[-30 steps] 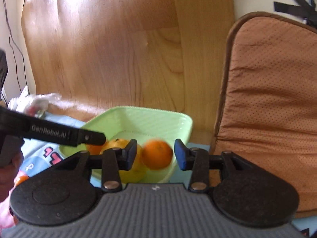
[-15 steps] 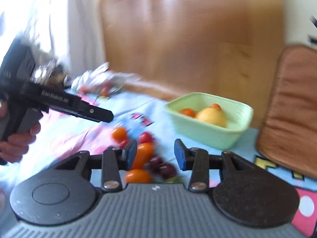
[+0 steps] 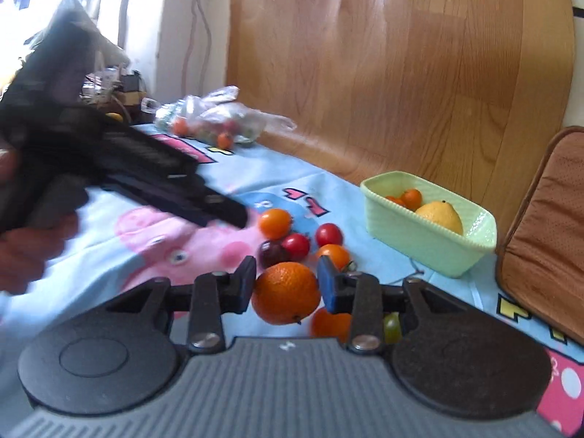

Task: Organize fruits
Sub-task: 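Grasp a dark cherry with the left tool while the right tool grasps a mandarin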

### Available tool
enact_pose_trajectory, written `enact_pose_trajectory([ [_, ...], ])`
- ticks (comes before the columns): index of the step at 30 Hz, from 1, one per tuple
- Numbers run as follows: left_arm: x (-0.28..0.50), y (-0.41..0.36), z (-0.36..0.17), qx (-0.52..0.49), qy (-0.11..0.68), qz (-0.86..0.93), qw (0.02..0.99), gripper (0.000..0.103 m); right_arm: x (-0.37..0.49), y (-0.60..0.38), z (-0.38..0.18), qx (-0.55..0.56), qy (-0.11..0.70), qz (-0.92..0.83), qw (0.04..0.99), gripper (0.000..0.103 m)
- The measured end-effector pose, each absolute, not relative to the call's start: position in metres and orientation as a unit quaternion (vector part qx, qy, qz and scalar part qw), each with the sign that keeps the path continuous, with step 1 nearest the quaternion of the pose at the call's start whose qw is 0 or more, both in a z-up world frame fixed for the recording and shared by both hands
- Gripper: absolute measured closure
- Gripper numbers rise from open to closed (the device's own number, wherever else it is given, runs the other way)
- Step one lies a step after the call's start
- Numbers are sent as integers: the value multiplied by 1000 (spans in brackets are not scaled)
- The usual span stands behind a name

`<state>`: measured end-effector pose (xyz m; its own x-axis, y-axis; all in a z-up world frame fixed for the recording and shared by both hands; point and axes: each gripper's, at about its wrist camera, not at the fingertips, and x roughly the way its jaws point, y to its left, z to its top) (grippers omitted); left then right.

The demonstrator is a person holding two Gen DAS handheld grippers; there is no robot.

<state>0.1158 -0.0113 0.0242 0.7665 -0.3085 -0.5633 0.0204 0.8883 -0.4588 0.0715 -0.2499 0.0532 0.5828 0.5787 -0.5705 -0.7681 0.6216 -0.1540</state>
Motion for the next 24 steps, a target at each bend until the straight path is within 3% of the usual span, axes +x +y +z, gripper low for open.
enact_pose_trajectory([
  [3,131,-28,18,-193,337,-85,917,43,55,-261,51,-189,247,390,867,64],
  [6,141,-46,10,-159,346,-72,922,49,57,-269,43,-173,264,369,874,63],
  [9,138,-54,8,-140,344,-64,926,73,58,-274,39,-139,267,364,881,62],
  [13,115,-52,11,-143,346,-76,924,73,57,-273,32,-147,272,356,882,54],
  [18,78,-54,10,-142,349,-103,921,73,59,-277,29,-136,295,356,876,56],
  [19,70,-56,10,-142,349,-110,920,73,59,-277,28,-139,297,351,877,64],
  [21,59,-59,11,-146,350,-121,917,73,57,-278,28,-140,300,350,876,69],
  [24,49,-66,12,-147,350,-140,915,73,51,-284,29,-135,306,343,878,97],
])
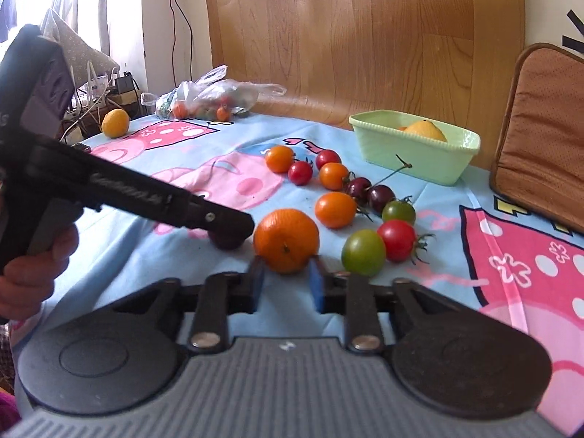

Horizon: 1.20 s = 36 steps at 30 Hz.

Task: Organize fruits
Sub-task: 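Grasp a dark cherry with the left tool while the right tool grasps a mandarin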

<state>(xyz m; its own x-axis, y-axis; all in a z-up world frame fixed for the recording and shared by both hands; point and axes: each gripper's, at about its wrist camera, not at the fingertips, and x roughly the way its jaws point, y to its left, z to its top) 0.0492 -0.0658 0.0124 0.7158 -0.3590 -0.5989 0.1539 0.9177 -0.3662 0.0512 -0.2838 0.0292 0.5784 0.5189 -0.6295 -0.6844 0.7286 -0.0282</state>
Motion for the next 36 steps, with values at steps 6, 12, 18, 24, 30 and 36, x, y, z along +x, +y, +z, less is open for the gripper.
enact_pose_trajectory([
  [6,44,-73,14,-137,346,-146,917,72,44,-294,32,-139,298,338,882,90],
  [12,38,-54,22,-159,329,-118,923,72,54,-275,42,-156,263,354,884,61],
  [18,30,-42,24,-156,327,-101,927,72,74,-249,25,-171,278,349,878,52],
  [24,37,-48,24,-150,334,-111,924,72,69,-264,30,-150,292,352,877,60],
  [30,62,-77,21,-131,359,-159,910,72,54,-295,37,-130,324,364,864,60],
  [36,78,-93,31,-120,354,-179,910,72,64,-325,60,-100,295,344,886,60],
])
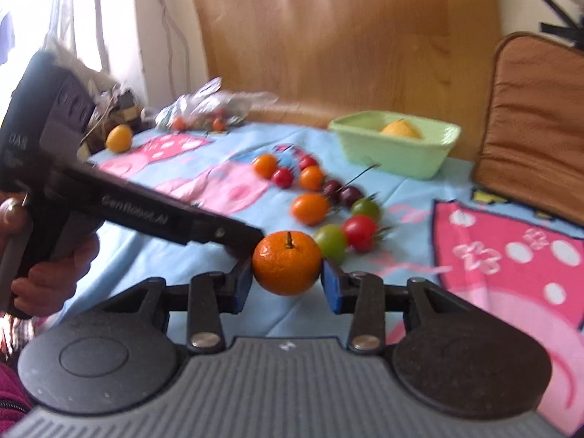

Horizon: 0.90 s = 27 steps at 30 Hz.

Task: Organize fruits
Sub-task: 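Grasp a dark cherry with the left tool while the right tool grasps a mandarin, then lower the cherry and mandarin into the green bowl and open both tools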

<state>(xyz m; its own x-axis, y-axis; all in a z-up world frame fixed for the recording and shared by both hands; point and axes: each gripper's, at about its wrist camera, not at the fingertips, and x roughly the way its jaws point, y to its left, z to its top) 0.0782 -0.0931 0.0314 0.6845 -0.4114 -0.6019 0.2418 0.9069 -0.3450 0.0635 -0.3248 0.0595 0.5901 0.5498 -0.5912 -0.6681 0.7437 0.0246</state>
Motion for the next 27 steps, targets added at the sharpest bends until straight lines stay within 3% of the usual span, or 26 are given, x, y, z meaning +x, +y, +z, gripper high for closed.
enact_pose_trajectory([
  [5,141,-88,78,-116,315,-164,927,72,133,-330,87,-83,241,294,921,59],
  [8,205,-91,94,-115,304,-153,933,72,195,-328,89,-27,250,277,927,59],
  [17,354,-98,52,-141,370,-117,911,71,303,-303,46,-8,292,244,925,58],
  [20,367,-101,36,-138,387,-101,906,70,310,-302,42,-8,286,237,928,58],
  [22,364,-101,35,-141,387,-97,906,63,305,-305,46,-4,279,239,930,58],
  [27,311,-87,64,-151,345,-128,917,63,272,-323,65,-3,262,251,932,58],
])
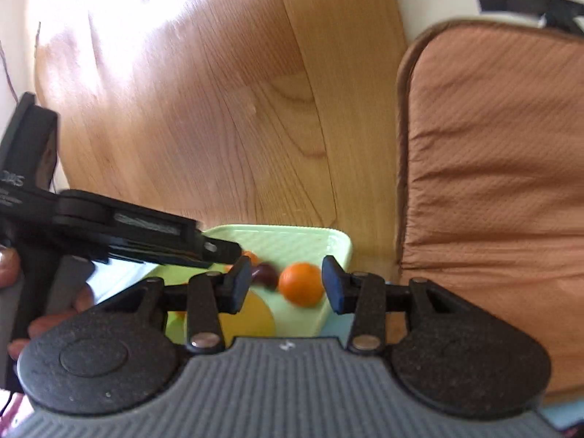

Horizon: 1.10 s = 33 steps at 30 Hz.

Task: Organize fruits
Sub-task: 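Lower the cherry and mandarin into the green bowl and open both tools, then grasp a green tomato with the left tool while the right tool grasps a red cherry tomato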

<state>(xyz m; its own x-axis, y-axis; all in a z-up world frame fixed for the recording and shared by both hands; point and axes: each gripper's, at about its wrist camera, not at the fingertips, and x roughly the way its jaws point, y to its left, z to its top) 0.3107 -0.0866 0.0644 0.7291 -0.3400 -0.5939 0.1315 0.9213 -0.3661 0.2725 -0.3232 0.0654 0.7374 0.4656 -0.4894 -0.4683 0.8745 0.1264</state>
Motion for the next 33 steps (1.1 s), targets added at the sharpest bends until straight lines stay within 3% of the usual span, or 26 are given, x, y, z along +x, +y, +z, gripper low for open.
enact_pose_trajectory([
  [3,253,-79,78,-154,320,-158,921,63,233,-341,71,-11,272,275,922,58],
  [5,208,-79,78,-149,312,-175,922,63,204,-352,69,-23,287,294,911,68],
  [6,187,-81,75,-143,308,-184,922,63,190,-357,68,-31,296,301,906,80],
  [7,164,-86,70,-133,307,-190,923,63,176,-362,65,-38,304,305,902,84],
  [12,90,-120,39,-79,319,-209,921,62,133,-372,59,-37,312,306,899,86],
  [15,82,-143,28,-40,322,-195,925,56,129,-374,52,3,317,296,901,86],
  [16,77,-150,25,-22,317,-188,929,51,124,-375,51,14,319,292,902,86],
  [18,79,-162,19,5,317,-171,933,50,120,-371,49,26,321,289,901,85],
  [20,79,-167,14,12,331,-163,929,62,115,-365,49,25,321,293,900,83],
  [21,76,-167,14,13,325,-159,932,73,115,-361,50,21,321,295,900,83],
  [26,55,-143,17,-26,322,-155,934,73,113,-345,50,-2,317,308,897,80],
  [29,43,-127,19,-35,322,-143,935,73,116,-330,41,-33,322,311,894,70],
  [31,37,-119,19,-37,323,-133,936,73,118,-320,35,-56,319,301,897,54],
  [33,34,-113,17,-41,326,-125,936,73,119,-312,30,-78,323,291,897,54],
])
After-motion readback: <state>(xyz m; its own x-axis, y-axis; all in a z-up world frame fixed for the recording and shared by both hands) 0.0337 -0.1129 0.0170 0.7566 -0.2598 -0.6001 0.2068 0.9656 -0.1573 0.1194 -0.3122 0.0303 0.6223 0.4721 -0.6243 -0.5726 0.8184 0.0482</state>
